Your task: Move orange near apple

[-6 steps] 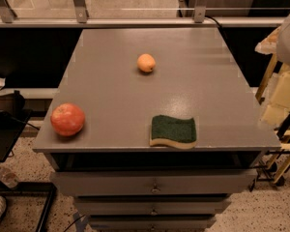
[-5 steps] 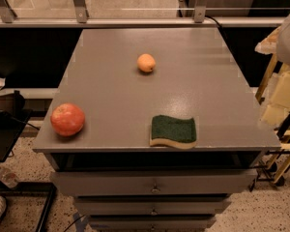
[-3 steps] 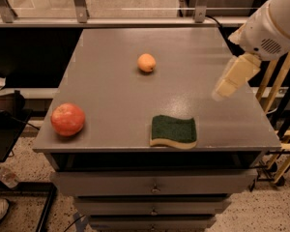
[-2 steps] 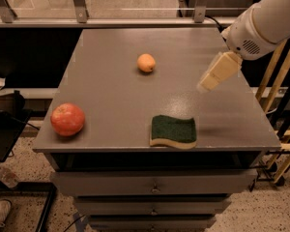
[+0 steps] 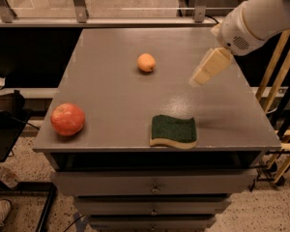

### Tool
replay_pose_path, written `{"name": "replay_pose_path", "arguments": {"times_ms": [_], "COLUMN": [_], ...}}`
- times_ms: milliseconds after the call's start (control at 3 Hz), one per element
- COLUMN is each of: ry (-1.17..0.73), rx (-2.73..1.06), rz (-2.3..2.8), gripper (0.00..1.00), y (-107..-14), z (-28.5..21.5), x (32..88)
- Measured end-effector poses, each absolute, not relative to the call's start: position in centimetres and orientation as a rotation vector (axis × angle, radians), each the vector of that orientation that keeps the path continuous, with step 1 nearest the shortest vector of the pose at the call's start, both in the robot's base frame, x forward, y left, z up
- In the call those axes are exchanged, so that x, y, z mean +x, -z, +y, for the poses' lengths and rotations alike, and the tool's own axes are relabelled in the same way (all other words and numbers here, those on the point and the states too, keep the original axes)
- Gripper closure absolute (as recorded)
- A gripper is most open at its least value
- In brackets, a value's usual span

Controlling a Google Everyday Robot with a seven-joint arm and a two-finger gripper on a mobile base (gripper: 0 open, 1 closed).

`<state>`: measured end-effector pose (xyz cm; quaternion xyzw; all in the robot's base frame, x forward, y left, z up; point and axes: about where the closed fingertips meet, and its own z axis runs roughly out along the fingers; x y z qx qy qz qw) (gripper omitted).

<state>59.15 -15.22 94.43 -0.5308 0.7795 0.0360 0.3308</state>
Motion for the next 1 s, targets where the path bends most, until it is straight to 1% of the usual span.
{"name": "replay_pose_path", "arguments": {"times_ms": [667, 1000], "ry": [-0.183, -0.200], "rx": [-1.333, -1.259], "rz": [2.013, 2.017], "gripper": [0.00, 0.00], "y": [-91.5, -90.8], "z": [-12.2, -10.9], "x": [64.2, 65.6]}}
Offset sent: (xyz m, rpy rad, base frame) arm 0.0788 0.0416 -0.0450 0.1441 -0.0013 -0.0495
